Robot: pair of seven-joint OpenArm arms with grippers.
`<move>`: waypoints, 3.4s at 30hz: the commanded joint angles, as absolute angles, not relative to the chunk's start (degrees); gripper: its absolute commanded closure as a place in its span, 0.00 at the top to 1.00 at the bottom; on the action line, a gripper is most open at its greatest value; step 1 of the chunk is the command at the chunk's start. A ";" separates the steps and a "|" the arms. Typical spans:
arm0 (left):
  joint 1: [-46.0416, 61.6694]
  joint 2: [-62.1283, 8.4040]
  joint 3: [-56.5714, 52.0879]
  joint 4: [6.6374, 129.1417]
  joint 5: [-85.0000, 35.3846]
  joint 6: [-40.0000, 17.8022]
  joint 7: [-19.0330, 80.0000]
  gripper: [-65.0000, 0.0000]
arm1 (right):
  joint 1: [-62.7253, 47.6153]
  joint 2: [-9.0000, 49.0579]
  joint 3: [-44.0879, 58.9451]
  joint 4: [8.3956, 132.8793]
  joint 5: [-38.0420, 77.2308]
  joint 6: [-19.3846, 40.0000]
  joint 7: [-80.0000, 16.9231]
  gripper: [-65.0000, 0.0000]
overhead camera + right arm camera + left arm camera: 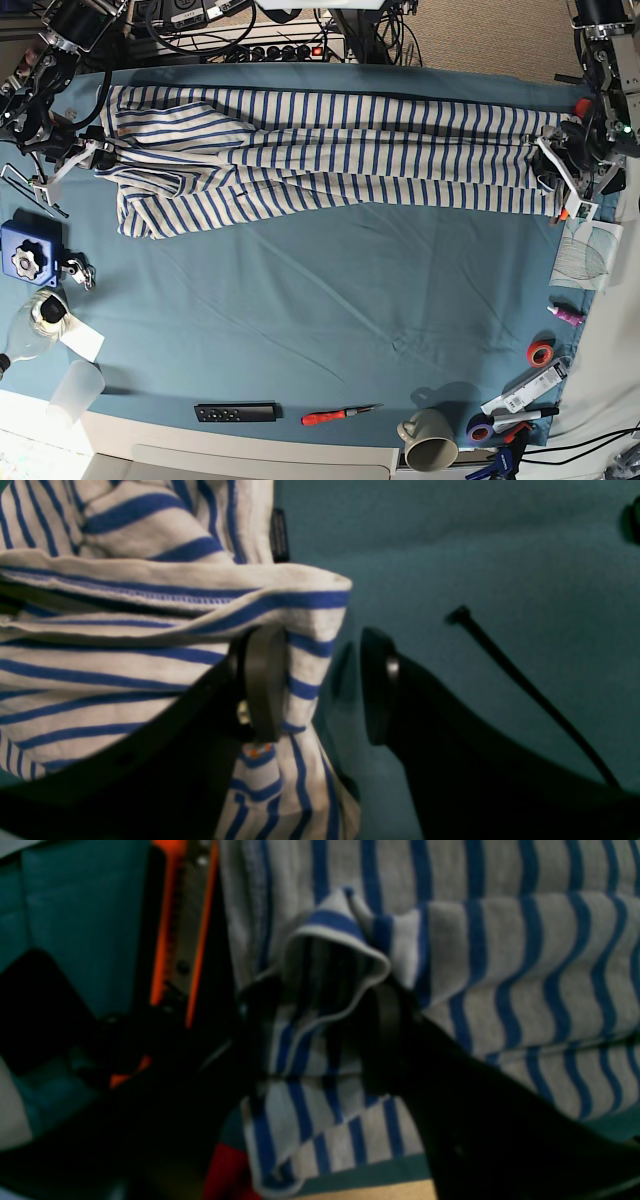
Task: Fold the T-shirt properly
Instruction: 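Hold the folded strip ends with both grippers and adjust the grip, then lift the strip end with the left gripper and fold it toward the right gripper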
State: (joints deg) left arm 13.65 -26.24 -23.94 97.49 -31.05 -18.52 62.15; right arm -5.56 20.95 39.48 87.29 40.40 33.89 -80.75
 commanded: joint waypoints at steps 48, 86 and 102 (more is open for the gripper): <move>14.61 -25.87 -24.14 111.18 -23.99 -13.04 68.45 0.52 | -4.91 22.41 39.86 88.29 41.08 33.58 -80.00 0.38; 13.17 -25.96 -24.32 90.87 -49.21 -23.46 75.61 0.00 | -4.91 22.44 39.86 88.29 41.08 33.58 -80.00 0.38; 11.14 -25.89 -32.16 105.43 -48.90 -24.29 72.47 0.00 | -4.91 22.41 39.86 88.29 41.10 33.58 -80.00 0.38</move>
State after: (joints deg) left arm 11.62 -24.80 -31.68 104.27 -47.53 -24.05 73.43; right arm -5.54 20.95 39.48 87.29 40.47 33.67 -80.75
